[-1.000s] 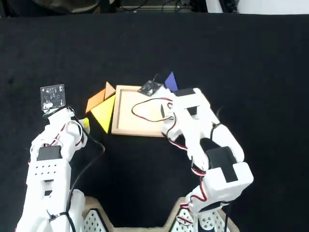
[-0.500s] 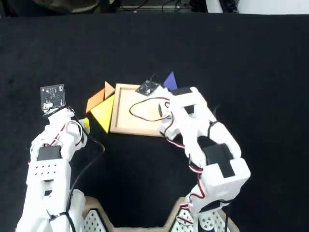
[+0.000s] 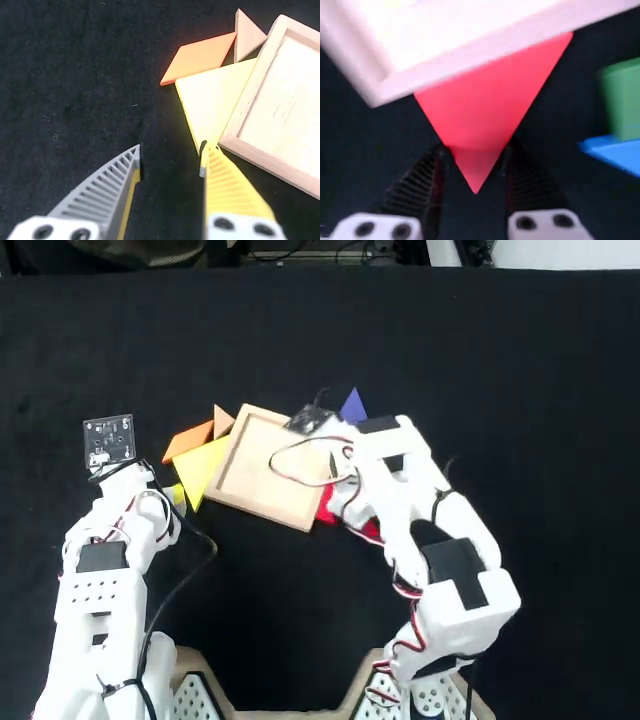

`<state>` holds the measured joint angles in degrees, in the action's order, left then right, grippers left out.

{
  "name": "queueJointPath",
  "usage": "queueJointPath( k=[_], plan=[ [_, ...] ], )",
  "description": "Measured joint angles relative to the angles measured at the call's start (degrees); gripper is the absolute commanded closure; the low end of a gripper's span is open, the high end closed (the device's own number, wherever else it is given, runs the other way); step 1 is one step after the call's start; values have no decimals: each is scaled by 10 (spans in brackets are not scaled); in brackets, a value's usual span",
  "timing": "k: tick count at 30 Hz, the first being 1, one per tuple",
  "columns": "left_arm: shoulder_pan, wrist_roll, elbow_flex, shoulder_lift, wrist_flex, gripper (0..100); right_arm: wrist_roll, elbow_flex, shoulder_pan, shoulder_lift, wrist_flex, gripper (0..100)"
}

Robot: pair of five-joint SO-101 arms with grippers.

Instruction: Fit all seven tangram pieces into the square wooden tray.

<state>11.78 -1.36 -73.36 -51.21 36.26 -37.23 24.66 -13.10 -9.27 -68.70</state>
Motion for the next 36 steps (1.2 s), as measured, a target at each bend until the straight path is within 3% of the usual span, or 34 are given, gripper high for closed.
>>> queueJointPath(
  k=[5,15,20,24,28,36],
  plan=[
    [0,0,0,0,0,798,-37,0,47,105,-52,939],
    [0,0,0,0,0,798,-40,20,49,220,-80,914],
    [0,0,0,0,0,798,41,20,15,217,-66,765],
    [0,0,0,0,0,798,157,20,-4,175,-20,649],
    [0,0,0,0,0,798,221,20,-18,113,10,635],
    [0,0,0,0,0,798,230,20,-74,40,62,635]
  ],
)
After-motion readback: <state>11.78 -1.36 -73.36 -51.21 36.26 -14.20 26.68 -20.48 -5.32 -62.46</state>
